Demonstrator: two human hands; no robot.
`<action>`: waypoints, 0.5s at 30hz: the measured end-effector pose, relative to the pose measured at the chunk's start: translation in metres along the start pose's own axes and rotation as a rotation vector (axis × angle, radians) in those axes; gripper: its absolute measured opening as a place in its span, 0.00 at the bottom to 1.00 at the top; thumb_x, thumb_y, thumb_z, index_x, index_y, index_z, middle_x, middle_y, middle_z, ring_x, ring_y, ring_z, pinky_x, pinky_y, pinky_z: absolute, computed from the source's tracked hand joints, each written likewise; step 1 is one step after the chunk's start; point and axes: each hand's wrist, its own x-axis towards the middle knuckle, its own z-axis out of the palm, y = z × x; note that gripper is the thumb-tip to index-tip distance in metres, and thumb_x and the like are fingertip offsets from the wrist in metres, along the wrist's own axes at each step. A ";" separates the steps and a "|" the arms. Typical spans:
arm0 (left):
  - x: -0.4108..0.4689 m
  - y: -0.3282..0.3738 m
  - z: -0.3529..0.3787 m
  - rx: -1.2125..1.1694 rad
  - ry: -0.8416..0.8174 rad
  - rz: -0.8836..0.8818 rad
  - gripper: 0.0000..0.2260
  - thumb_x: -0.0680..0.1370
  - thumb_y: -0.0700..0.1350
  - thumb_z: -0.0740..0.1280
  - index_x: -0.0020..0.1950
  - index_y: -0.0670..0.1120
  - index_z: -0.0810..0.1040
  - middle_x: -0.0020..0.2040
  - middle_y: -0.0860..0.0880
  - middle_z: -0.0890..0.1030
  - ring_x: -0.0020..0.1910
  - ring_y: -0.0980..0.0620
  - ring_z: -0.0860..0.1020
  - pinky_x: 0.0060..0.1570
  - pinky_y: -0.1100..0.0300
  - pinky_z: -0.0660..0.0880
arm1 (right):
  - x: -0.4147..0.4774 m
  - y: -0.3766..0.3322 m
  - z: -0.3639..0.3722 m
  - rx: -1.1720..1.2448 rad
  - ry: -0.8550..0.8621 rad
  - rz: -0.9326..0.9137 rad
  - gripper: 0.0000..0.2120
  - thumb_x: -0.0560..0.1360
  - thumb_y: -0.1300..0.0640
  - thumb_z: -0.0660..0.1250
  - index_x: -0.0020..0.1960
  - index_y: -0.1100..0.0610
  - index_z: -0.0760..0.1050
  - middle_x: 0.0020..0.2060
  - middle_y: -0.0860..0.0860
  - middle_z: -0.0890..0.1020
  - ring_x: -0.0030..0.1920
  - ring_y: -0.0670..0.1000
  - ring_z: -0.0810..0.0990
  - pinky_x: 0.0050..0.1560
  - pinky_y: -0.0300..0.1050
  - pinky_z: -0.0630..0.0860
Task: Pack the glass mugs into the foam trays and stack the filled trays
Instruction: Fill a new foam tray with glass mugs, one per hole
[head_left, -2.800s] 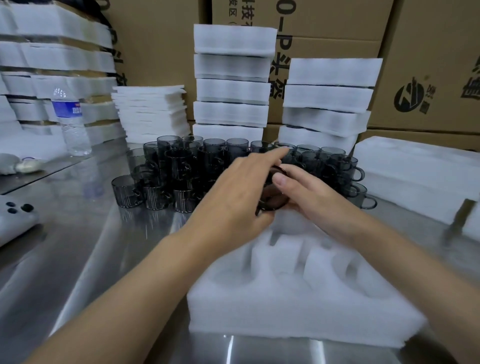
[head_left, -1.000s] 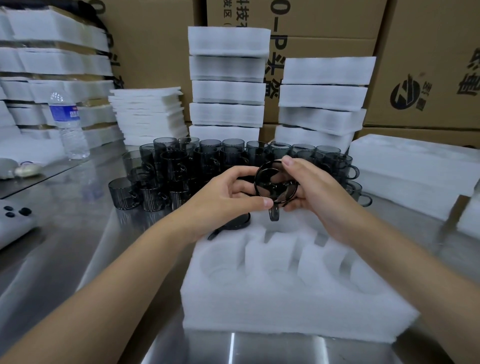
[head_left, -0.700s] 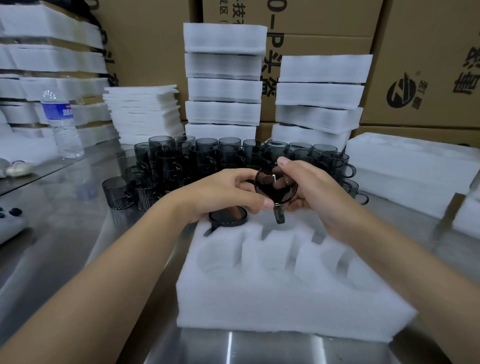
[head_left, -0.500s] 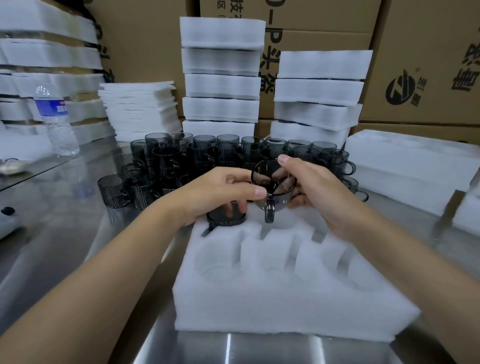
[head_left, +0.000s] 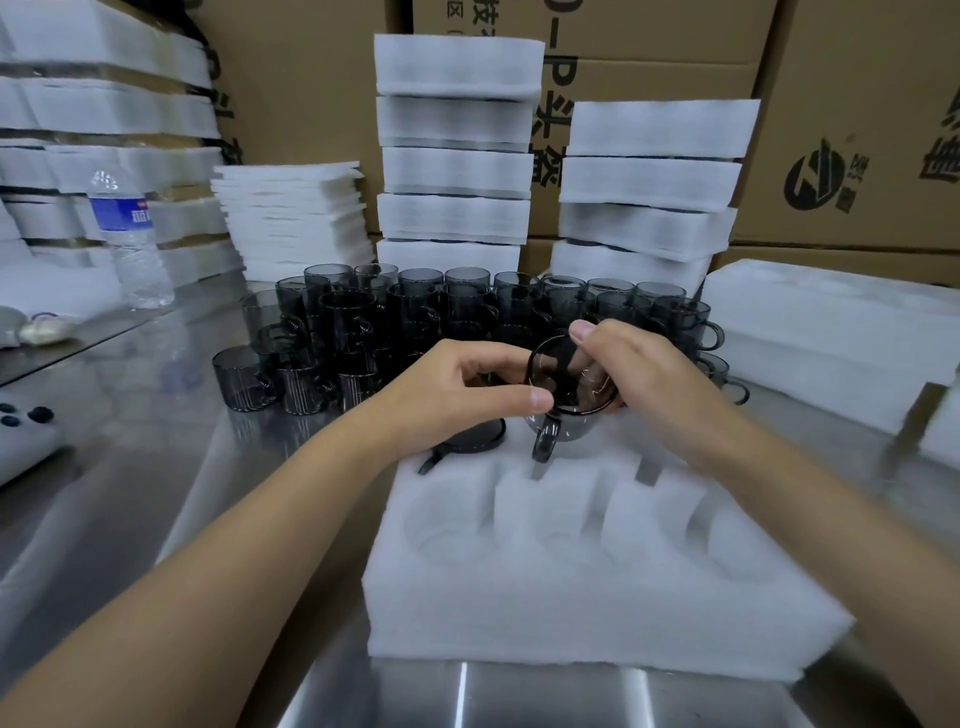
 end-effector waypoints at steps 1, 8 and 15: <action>0.000 0.000 0.000 0.003 -0.008 -0.010 0.16 0.67 0.56 0.71 0.54 0.57 0.82 0.53 0.49 0.84 0.56 0.52 0.80 0.62 0.51 0.73 | -0.001 -0.001 0.000 -0.015 0.003 -0.005 0.29 0.65 0.29 0.57 0.40 0.54 0.75 0.29 0.45 0.77 0.31 0.41 0.75 0.40 0.45 0.71; 0.000 0.000 -0.001 0.019 -0.041 -0.046 0.18 0.66 0.57 0.72 0.55 0.59 0.81 0.55 0.49 0.83 0.59 0.52 0.79 0.66 0.46 0.69 | -0.002 -0.001 -0.001 -0.112 0.012 -0.018 0.27 0.67 0.32 0.57 0.38 0.57 0.72 0.27 0.43 0.74 0.32 0.45 0.71 0.39 0.46 0.67; -0.001 0.000 -0.006 -0.016 -0.097 -0.086 0.18 0.65 0.56 0.72 0.54 0.58 0.82 0.55 0.49 0.83 0.58 0.53 0.79 0.65 0.54 0.72 | -0.003 0.000 0.000 -0.142 -0.010 -0.036 0.25 0.69 0.32 0.58 0.34 0.55 0.67 0.28 0.46 0.71 0.32 0.46 0.69 0.38 0.47 0.66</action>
